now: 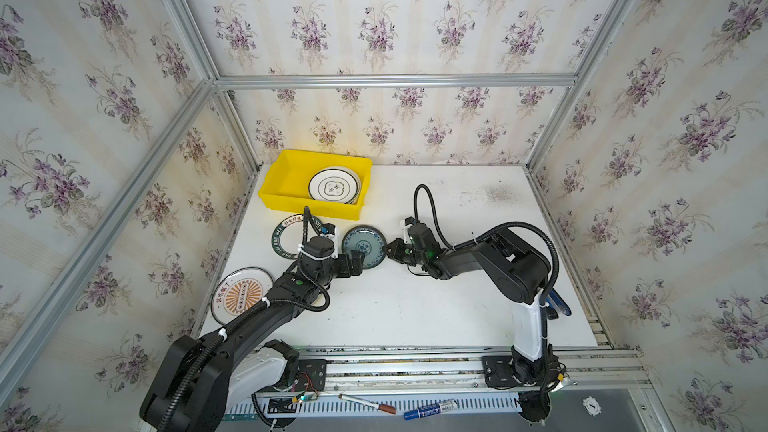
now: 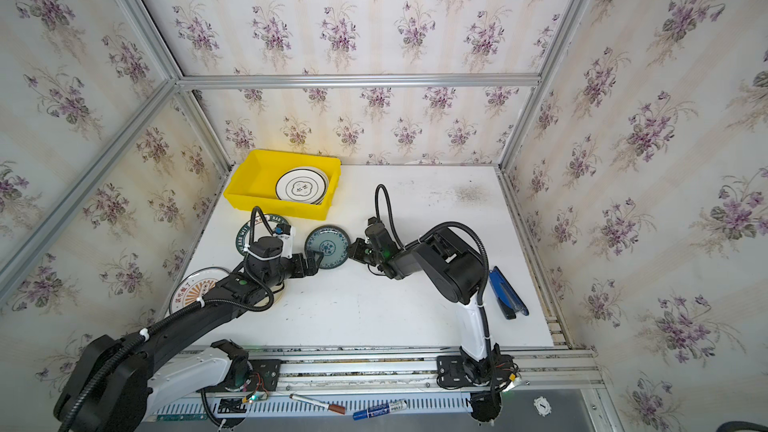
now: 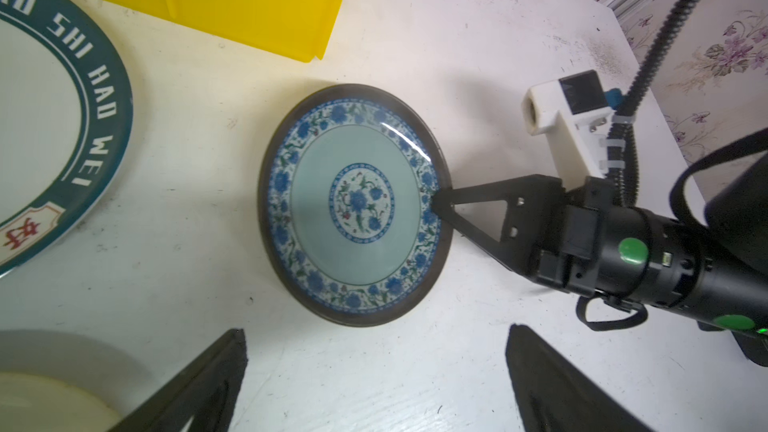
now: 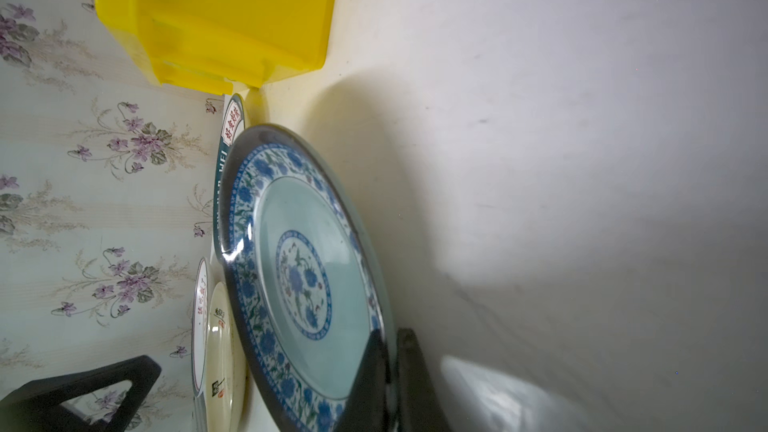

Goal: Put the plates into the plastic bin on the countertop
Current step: 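Grip the rim of the blue-and-white floral plate with the right gripper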

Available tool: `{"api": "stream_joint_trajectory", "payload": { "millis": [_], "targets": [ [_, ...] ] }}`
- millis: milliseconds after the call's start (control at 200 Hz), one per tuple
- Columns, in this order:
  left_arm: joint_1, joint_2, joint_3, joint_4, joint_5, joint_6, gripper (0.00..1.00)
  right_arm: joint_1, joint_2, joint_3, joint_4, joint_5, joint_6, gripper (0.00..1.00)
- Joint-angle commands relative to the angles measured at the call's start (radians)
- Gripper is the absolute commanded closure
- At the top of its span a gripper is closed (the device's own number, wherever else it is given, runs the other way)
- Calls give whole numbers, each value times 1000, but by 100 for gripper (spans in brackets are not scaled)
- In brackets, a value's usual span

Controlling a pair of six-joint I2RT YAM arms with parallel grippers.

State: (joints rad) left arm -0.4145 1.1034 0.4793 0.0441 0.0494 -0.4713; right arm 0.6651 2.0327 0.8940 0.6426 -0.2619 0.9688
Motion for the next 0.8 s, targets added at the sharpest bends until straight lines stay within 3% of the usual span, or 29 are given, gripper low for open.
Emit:
{"api": "stream_joint_trajectory", "payload": {
  "millis": [0,195,395,795],
  "targets": [
    [6,5,-1,22,-7,-12,0,-8,-32,-39,36,52,13,100],
    [16,12,-8,36,3,-19,0,-13,-97,-103,-13,128,-10,100],
    [59,22,-56,137,99,-63,0,-13,-174,-134,-84,191,-56,100],
    [79,56,-48,144,144,-62,0,-11,-287,-180,-210,248,-103,100]
  ]
}}
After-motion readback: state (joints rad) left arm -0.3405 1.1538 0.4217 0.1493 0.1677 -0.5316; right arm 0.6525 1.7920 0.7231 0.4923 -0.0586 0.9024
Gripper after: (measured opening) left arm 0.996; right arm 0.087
